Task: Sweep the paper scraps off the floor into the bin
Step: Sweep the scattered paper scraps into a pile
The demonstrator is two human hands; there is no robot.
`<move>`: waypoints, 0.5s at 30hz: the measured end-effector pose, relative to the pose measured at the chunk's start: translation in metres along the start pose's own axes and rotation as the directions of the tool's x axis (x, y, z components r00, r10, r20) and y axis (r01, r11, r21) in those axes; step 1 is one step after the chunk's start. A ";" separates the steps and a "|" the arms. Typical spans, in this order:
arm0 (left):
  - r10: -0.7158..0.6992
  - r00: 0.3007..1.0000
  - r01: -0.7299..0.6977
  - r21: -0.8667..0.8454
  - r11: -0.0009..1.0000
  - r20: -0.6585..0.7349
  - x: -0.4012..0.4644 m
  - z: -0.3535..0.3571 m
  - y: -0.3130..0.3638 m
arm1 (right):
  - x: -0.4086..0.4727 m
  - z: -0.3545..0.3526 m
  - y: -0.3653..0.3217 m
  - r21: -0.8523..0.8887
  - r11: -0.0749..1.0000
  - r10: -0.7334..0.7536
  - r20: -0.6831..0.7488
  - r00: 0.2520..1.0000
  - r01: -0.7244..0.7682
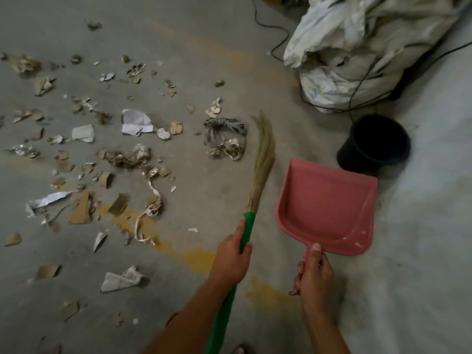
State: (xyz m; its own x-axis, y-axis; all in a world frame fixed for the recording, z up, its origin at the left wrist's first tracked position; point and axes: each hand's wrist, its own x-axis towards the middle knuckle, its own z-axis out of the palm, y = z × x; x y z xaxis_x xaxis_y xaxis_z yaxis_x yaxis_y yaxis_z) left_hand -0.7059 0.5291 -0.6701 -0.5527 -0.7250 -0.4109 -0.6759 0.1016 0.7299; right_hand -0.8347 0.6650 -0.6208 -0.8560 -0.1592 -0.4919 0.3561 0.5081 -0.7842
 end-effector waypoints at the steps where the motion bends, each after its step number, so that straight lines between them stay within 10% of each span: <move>1: 0.036 0.998 -0.038 0.022 0.999 0.048 0.004 0.011 0.011 | 0.004 -0.011 -0.002 0.002 1.000 0.001 -0.022 1.000 -0.001; 15: 0.076 0.821 -0.251 0.239 0.938 0.565 0.104 0.195 0.095 | 0.144 -0.090 0.029 -0.072 0.992 0.097 -0.149 0.984 -0.108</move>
State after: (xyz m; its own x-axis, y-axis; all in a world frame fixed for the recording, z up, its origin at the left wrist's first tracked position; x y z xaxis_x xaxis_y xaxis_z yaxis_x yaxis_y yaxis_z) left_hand -0.9229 0.5961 -0.7505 -0.7811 -0.2025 -0.5907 -0.6114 0.4404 0.6575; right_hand -0.9814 0.7333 -0.6806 -0.8637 0.0183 -0.5037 0.4188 0.5820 -0.6970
